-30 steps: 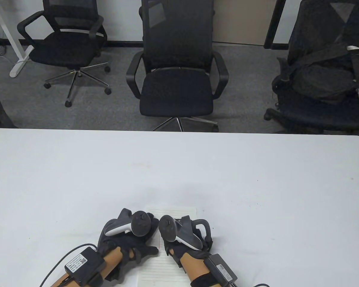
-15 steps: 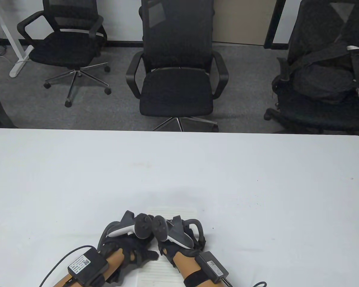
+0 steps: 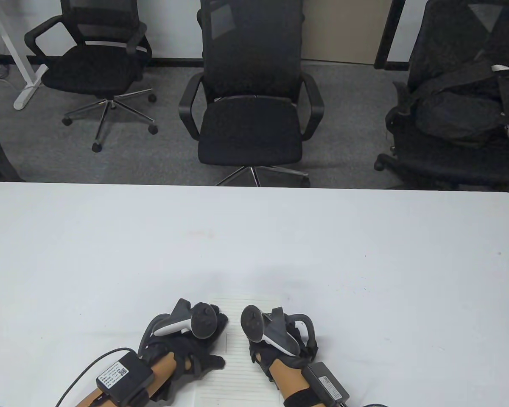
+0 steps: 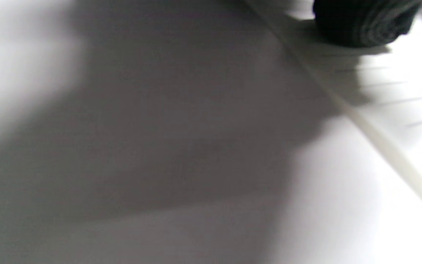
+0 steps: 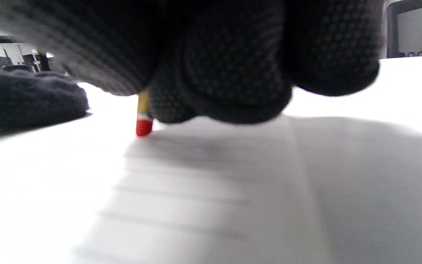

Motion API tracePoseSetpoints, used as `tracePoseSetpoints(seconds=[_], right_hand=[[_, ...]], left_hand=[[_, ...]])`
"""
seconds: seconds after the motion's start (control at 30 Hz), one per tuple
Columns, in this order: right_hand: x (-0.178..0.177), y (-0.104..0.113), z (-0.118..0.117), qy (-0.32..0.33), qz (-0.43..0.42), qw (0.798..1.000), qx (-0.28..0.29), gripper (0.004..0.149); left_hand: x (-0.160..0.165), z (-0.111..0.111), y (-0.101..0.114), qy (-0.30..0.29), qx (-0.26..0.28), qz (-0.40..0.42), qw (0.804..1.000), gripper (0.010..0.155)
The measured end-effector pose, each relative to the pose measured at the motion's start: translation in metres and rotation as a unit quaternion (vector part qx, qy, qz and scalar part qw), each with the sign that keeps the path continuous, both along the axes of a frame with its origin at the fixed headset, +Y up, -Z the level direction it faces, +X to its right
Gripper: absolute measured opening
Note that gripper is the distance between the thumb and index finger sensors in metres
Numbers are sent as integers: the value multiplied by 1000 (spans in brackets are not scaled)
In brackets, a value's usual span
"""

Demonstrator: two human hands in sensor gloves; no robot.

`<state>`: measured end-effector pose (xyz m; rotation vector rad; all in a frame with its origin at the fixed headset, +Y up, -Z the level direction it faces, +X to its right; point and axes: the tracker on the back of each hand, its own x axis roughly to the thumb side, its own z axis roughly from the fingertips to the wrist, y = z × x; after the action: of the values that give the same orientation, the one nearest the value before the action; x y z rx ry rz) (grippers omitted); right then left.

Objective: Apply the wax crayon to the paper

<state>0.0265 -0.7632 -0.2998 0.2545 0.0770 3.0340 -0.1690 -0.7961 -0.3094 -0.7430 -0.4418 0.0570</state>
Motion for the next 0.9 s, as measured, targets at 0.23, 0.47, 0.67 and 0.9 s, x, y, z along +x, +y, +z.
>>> tracePoseSetpoints(seconds=[0.23,0.47,0.67,0.9], right_hand=[[11,5,2,-10,-58,998,11,40],[20,5,4,-2,-71,997,7,40],[17,1,1,4,-70,998,4,40],[10,-4,0,11,-52,999,5,39]], left_hand=[[-4,-3,3,7,-12,36,999,96],[4,2,6,-8,14,74,997,97],[8,4,-4,-17,-8,25,1000,99],[8,4,-5,-12,-6,23,1000,102]])
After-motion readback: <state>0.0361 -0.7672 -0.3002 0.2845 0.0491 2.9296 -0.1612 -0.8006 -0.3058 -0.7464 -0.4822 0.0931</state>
